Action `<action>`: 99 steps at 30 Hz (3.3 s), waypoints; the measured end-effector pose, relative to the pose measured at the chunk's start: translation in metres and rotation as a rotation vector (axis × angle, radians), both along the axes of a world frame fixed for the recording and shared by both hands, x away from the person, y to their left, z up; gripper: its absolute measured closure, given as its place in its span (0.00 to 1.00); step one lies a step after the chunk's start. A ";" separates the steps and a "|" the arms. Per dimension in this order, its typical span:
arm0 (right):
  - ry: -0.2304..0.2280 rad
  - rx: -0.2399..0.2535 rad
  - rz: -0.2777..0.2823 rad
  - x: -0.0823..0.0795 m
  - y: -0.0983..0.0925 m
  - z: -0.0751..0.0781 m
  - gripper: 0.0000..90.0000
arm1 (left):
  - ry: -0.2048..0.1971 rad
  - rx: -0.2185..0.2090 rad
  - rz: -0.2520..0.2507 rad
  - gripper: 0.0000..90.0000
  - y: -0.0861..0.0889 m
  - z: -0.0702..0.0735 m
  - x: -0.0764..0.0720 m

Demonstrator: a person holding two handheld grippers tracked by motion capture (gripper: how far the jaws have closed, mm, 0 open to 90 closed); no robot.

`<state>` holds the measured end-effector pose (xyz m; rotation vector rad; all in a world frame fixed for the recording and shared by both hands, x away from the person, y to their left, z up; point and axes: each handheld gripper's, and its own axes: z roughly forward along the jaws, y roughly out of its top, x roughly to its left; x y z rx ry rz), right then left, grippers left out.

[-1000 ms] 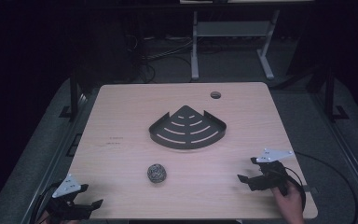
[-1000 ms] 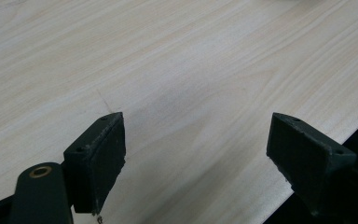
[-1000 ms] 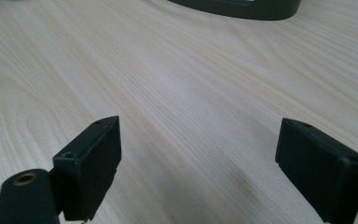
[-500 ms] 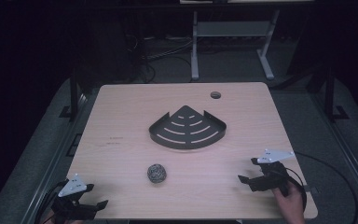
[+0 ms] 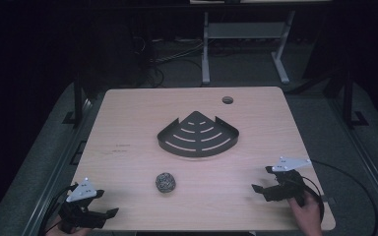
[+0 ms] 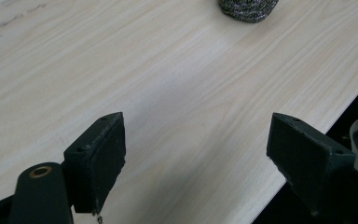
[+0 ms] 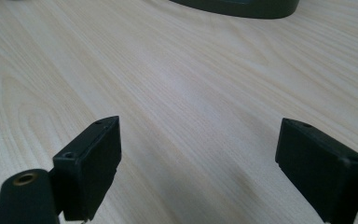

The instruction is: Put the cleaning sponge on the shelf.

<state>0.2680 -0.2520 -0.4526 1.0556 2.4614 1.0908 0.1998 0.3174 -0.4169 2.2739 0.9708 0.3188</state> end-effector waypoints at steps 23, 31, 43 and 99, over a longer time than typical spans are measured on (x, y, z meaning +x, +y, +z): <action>-0.005 0.003 0.000 0.001 -0.001 0.002 0.15 | 0.012 0.069 -0.077 0.20 -0.028 0.007 0.018; -0.011 0.004 -0.001 0.001 -0.002 0.002 0.15 | 0.006 0.072 -0.102 0.20 -0.037 0.011 0.025; -0.003 0.007 0.000 0.001 -0.003 0.001 0.15 | 0.009 0.075 -0.126 0.20 -0.048 0.013 0.034; -0.017 0.013 0.014 -0.001 0.001 0.005 0.15 | 0.079 0.134 -0.229 0.20 -0.101 0.014 0.066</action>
